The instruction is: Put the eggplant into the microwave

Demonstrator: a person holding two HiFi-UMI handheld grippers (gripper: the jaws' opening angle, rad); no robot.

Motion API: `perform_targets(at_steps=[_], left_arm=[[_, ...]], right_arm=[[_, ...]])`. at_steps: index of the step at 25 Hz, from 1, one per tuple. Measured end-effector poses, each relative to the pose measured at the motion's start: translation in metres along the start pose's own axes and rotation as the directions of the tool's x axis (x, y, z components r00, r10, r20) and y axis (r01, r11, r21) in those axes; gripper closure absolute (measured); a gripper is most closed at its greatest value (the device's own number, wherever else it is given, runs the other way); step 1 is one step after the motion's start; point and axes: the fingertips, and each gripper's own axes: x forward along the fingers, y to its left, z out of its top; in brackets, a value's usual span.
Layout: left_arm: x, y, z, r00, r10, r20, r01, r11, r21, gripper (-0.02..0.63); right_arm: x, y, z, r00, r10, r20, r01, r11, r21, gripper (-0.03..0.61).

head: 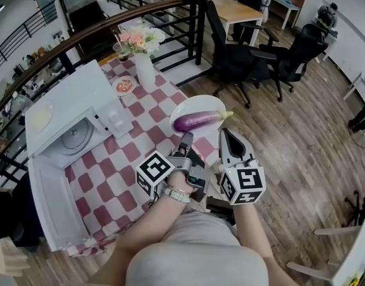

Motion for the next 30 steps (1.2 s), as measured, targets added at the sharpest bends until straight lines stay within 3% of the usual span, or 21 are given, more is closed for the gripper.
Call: perform_targets(at_steps=[16,30], left_arm=[[-0.039,0.022,0.084,0.986,0.041,0.161,-0.034,0.998,-0.044,0.597],[-0.088,0.039,0.161,0.95,0.069,0.305,-0.048,0.996,-0.074,0.597]], right_arm=[[0.049,0.084,-0.011,0.982,0.184,-0.041,-0.185,0.983,-0.02,0.554],[0.087,0.173,-0.022,0.934,0.346,-0.083,-0.35,0.936,-0.04,0.554]])
